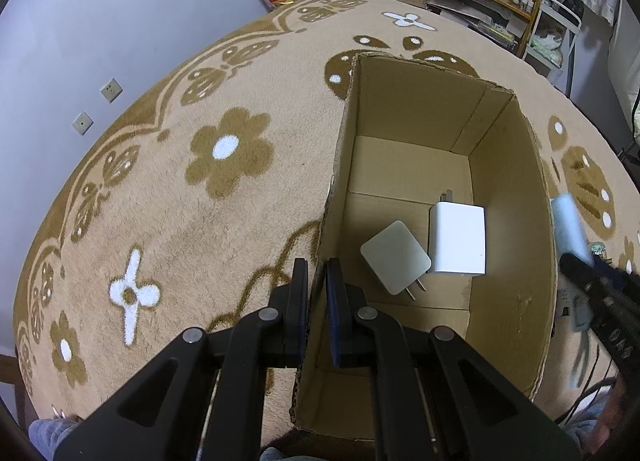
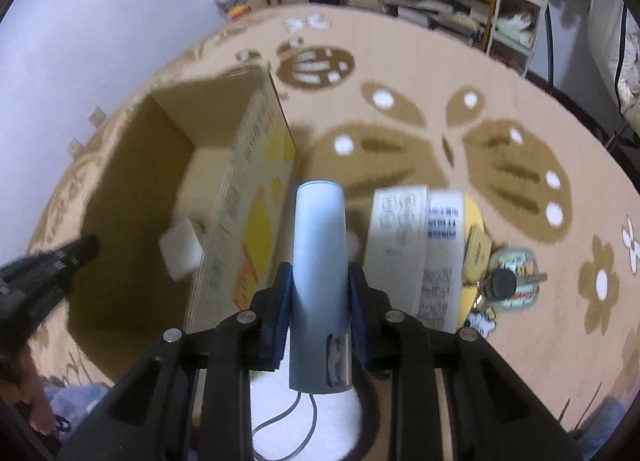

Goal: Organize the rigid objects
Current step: 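Carry the light-blue power bank into the cardboard box and release it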

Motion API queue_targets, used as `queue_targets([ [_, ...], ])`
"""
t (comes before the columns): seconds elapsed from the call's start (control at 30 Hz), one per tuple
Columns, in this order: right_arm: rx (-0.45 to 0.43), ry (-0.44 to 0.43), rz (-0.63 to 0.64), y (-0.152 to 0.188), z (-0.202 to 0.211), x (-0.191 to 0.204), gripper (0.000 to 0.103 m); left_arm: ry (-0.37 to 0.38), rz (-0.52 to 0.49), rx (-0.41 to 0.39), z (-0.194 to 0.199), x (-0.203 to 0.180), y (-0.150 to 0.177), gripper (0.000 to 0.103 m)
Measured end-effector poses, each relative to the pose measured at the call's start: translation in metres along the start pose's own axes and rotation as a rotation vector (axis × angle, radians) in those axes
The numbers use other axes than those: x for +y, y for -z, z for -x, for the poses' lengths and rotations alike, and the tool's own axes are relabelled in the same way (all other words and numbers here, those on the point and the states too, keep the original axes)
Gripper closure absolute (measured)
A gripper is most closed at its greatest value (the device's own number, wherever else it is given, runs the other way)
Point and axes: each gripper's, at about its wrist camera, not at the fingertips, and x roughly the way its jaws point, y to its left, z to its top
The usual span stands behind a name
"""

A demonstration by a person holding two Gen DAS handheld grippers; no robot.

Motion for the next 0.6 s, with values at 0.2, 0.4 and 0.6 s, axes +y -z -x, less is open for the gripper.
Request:
queue_targets([
  [0.2,-0.069,-0.02,0.0,-0.015,0.0,0.011,0.074,0.005,-0.004,0.004,0.0,0.0,-0.001,0.096],
  [0.4,-0.112,-0.104,-0.027,-0.025,0.008,0.011,0.074,0.01,-0.003,0.006,-0.002,0.001,-0.001,0.096],
  [0.6,-0.15,-0.128,-0.037,-0.033,0.011,0.015,0.074,0.002,-0.009,0.004,-0.002,0.0,-0.001,0.096],
])
